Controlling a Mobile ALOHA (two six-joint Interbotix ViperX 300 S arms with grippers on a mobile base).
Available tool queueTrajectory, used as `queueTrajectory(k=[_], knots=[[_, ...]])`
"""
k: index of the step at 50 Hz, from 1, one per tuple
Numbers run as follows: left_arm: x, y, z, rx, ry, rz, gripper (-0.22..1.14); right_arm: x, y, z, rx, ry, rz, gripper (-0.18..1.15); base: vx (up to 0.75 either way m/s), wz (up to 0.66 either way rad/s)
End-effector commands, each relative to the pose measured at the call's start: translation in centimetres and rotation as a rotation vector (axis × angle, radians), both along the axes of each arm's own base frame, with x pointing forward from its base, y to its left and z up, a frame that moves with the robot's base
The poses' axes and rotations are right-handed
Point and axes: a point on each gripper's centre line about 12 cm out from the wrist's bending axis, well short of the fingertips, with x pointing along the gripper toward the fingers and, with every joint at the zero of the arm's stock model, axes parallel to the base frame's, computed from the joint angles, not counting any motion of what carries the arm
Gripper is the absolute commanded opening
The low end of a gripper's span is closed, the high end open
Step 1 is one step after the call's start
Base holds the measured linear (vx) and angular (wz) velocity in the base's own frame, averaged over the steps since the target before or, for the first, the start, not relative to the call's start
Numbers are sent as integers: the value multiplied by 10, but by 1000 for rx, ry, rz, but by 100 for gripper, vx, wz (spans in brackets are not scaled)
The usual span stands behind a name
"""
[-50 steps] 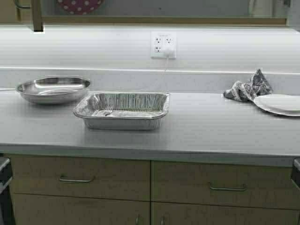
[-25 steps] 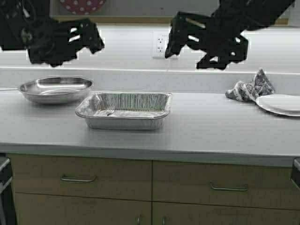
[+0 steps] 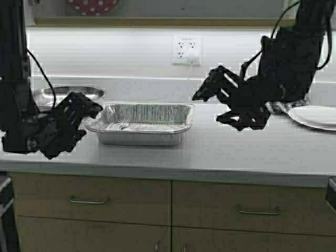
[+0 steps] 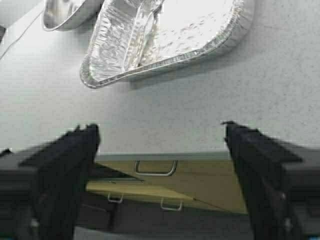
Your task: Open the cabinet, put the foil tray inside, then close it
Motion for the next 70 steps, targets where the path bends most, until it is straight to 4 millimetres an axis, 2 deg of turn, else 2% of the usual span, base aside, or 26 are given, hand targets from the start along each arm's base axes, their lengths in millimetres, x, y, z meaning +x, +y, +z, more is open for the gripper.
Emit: queueTrajectory(k=[1, 11, 20, 41, 49, 59, 70], knots=[[6, 8, -17, -23, -28, 24, 102, 12, 0, -13, 60, -55, -9, 104, 1, 3], [8, 19, -36, -55, -49, 59, 102, 19, -13, -34, 167, -76, -64, 104, 0, 1], [12, 21, -38, -65, -57, 54, 102, 22, -18, -47, 201, -81, -57, 104, 1, 1], [15, 19, -31, -72, -77, 42, 102, 25, -28, -47, 224, -120, -88, 104, 11, 7], [16, 19, -28, -73, -85, 45, 102, 13, -32, -51, 230, -109, -89, 104, 21, 9], [36, 20, -24, -114, -128, 54, 102, 5, -35, -57, 237, -113, -92, 104, 19, 6], [58, 18, -33, -213, -127, 52, 102, 14, -38, -71, 275, -119, -114, 104, 13, 2]])
